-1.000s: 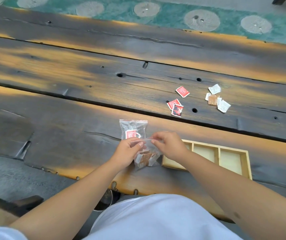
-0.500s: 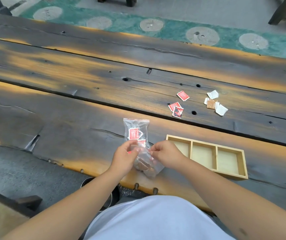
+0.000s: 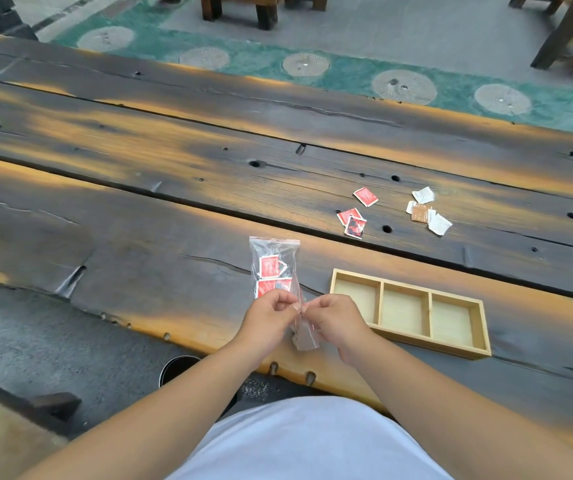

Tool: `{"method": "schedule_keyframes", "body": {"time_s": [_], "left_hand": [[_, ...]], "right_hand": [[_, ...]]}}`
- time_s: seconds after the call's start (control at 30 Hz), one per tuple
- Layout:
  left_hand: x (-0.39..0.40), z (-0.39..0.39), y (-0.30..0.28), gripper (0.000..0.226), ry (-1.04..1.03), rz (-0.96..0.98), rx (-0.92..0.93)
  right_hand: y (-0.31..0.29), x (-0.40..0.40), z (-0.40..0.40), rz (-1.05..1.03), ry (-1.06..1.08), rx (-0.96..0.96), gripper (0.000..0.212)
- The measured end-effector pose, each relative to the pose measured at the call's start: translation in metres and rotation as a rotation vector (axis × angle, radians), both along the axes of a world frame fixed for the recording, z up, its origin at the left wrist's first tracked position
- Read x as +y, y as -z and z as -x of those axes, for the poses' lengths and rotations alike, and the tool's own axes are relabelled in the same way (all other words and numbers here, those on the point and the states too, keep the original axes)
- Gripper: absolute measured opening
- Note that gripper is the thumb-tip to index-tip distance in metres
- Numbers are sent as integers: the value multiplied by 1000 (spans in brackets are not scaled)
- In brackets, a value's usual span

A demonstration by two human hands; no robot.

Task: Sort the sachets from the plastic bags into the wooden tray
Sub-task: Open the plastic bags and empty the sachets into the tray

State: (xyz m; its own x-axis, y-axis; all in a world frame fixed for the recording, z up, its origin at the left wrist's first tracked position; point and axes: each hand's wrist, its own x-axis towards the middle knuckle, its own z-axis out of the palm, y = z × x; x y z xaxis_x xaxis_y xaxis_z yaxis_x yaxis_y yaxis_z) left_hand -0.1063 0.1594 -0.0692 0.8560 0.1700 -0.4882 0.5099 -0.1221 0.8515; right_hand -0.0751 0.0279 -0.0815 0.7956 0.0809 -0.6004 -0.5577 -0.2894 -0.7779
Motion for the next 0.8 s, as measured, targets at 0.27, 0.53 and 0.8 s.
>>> {"method": "schedule_keyframes", "body": {"time_s": [0.27, 0.53, 0.8], "left_hand": [[3, -1, -4, 4, 18, 39, 62], [5, -3, -9, 11, 27, -6, 70], [6, -11, -8, 15, 86, -38, 82]], "right_hand": [[4, 6, 5, 59, -31, -32, 11], [1, 6, 8, -13, -70, 27, 7], [-2, -1, 4, -89, -120, 28, 10]]}}
